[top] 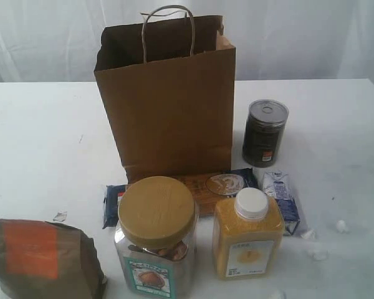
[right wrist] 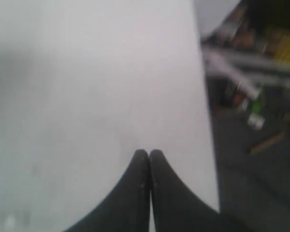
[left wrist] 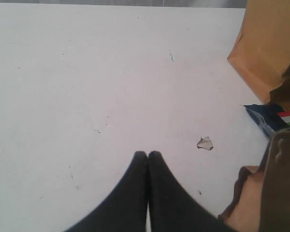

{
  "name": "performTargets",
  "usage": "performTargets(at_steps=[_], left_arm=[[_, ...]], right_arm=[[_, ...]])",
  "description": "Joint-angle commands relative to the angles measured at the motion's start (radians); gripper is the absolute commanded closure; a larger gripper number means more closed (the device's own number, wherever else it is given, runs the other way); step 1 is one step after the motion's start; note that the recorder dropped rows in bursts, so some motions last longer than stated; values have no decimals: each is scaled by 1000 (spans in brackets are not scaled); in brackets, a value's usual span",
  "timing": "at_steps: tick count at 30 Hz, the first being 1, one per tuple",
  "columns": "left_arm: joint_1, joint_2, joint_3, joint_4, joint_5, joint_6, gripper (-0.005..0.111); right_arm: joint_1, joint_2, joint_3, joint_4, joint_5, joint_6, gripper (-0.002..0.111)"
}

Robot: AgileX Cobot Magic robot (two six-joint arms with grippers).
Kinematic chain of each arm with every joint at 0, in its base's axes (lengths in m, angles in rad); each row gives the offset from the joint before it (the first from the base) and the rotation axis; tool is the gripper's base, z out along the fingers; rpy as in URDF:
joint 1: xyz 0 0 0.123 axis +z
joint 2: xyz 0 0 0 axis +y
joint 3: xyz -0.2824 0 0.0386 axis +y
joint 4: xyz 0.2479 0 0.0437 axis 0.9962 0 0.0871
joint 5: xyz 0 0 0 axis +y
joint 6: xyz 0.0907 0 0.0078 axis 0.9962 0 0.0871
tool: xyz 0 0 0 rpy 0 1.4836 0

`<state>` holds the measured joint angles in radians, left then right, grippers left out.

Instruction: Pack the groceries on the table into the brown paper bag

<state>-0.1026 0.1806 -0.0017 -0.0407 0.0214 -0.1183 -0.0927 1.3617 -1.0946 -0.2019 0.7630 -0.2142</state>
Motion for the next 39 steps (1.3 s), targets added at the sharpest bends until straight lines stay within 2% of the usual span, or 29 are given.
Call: performTargets(at_steps=[1, 6, 11, 14, 21, 23, 26, 39], left_arm=[[0, -6, 2, -10, 7, -6, 107], [0, -6, 2, -10, 7, -6, 107], [0, -6, 2, -10, 7, -6, 107], [0, -6, 2, -10, 7, -6, 107], [0, -6, 2, -10, 6, -6, 107], [0, -6, 2, -10, 6, -6, 107], [0, -6, 2, -10, 6, -6, 107], [0, -6, 2, -10, 6, -6, 107]], right_arm=[[43, 46, -33, 254, 375, -350, 108], [153, -7, -38, 620, 386, -584, 108], [325, -59, -38, 646, 437, -823, 105], [421, -82, -33, 646, 458, -888, 92], [580, -70, -29, 586, 458, -892, 38], [595, -59, -17, 561, 406, -892, 33], [598, -32, 14, 531, 314, -910, 32], [598, 86, 108, 522, 146, -910, 32]])
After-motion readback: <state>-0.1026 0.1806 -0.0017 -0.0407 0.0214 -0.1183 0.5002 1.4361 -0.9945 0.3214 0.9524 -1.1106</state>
